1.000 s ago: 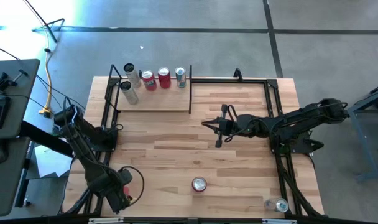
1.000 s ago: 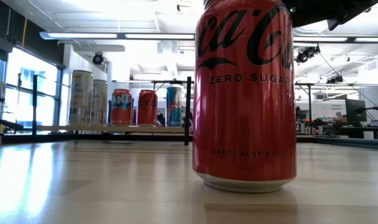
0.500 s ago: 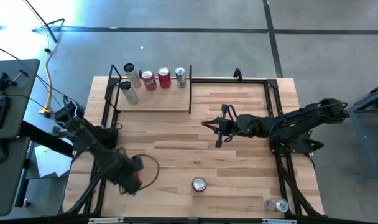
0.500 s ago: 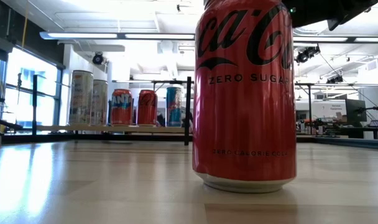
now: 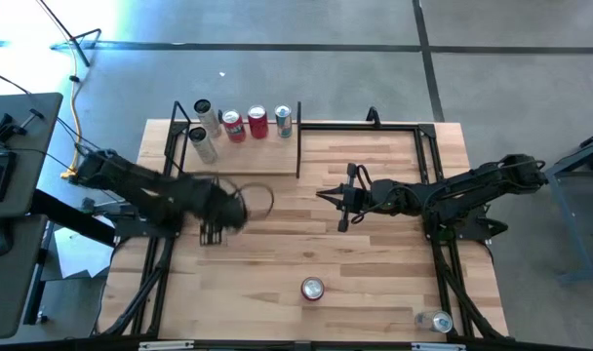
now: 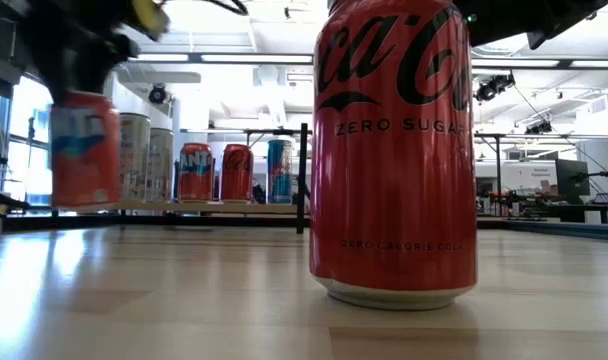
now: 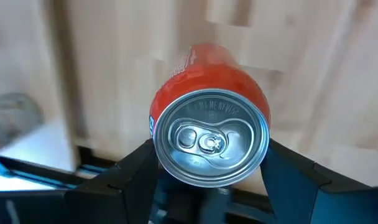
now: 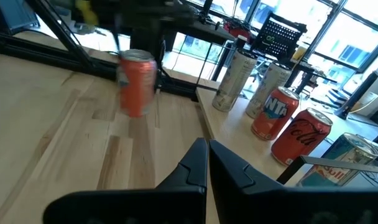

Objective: Place canned beverage on shelf
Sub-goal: Put the orange soda can aligned with the other orange soda can on the shelf

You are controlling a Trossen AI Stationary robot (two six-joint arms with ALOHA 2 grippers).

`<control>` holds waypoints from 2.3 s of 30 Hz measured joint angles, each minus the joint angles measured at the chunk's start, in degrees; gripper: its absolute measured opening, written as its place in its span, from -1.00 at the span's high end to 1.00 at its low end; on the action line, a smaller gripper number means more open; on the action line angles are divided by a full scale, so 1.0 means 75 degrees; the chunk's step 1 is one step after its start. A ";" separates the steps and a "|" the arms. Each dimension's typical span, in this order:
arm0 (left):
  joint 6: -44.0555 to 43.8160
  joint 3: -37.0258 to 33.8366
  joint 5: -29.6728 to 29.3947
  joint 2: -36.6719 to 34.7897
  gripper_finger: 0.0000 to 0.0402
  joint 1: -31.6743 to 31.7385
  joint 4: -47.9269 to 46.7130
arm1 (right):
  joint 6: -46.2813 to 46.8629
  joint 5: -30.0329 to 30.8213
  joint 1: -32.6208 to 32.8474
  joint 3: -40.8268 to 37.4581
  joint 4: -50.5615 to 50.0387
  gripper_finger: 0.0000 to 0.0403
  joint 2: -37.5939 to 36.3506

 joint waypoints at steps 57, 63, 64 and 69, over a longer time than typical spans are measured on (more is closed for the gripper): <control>0.5938 0.2661 -0.0238 0.1996 -0.31 0.7082 0.0462 | 0.0041 -0.0002 0.0000 -0.0002 -0.0737 1.00 0.0000; 0.5541 0.2635 -0.0217 0.1993 -0.31 0.7220 0.0619 | 0.0066 -0.0002 0.0000 0.0000 -0.0738 1.00 0.0000; 0.5541 0.2635 -0.0200 0.1993 -0.31 0.7251 0.0634 | 0.0066 -0.0001 0.0000 -0.0002 -0.0737 1.00 0.0000; 0.5703 0.2635 0.0172 0.1990 -0.31 0.7341 0.0644 | 0.0066 -0.0002 0.0000 -0.0002 -0.0739 1.00 0.0000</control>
